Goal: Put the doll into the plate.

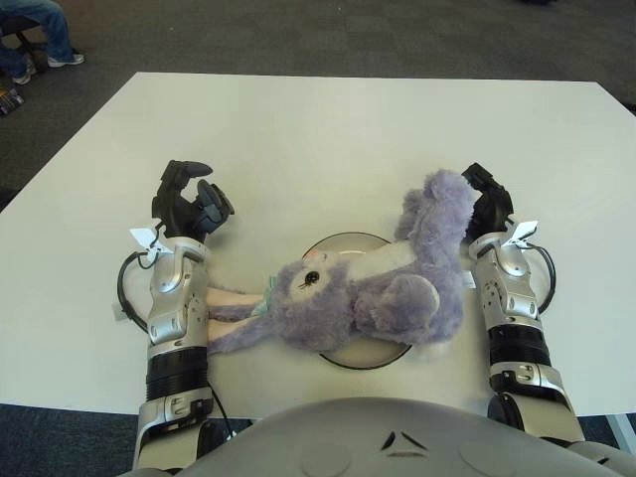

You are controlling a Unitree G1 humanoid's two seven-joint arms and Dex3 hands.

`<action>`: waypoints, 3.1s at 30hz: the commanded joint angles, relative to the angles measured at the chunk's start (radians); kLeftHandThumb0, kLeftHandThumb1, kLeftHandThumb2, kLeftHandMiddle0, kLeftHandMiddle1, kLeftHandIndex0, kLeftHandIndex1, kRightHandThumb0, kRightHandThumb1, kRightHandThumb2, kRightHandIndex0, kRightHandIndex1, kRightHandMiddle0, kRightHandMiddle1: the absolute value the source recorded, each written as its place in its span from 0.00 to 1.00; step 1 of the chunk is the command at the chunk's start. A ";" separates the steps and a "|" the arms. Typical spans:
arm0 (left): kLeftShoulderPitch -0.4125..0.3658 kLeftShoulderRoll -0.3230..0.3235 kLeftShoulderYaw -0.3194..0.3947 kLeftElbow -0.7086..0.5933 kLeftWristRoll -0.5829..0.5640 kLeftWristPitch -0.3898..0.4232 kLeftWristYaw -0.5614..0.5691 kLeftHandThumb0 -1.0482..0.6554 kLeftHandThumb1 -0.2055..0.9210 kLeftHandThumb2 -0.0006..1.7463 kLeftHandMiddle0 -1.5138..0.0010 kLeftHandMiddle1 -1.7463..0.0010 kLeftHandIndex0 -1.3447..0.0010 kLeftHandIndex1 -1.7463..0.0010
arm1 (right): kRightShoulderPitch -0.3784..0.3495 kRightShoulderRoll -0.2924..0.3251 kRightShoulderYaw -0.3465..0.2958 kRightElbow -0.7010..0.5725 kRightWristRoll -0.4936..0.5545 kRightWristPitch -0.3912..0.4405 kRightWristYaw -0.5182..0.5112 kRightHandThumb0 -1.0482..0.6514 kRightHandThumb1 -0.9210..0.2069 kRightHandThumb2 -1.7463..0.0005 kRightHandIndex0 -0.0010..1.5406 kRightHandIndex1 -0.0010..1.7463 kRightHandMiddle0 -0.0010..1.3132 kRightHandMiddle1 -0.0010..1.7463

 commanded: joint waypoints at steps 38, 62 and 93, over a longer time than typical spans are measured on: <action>-0.003 0.028 -0.077 0.261 0.162 -0.117 -0.069 0.34 0.47 0.75 0.17 0.00 0.55 0.00 | -0.003 -0.014 -0.010 -0.003 0.012 0.015 0.007 0.31 0.61 0.19 0.81 1.00 0.52 1.00; -0.007 0.031 -0.068 0.277 0.136 -0.080 -0.076 0.33 0.46 0.76 0.18 0.00 0.54 0.00 | -0.006 -0.014 -0.010 0.002 0.009 0.016 0.007 0.31 0.61 0.19 0.80 1.00 0.52 1.00; 0.037 -0.019 -0.089 0.235 0.187 -0.168 -0.007 0.32 0.43 0.78 0.16 0.00 0.52 0.00 | -0.008 -0.015 -0.006 -0.001 0.007 0.046 -0.004 0.31 0.61 0.18 0.82 1.00 0.52 1.00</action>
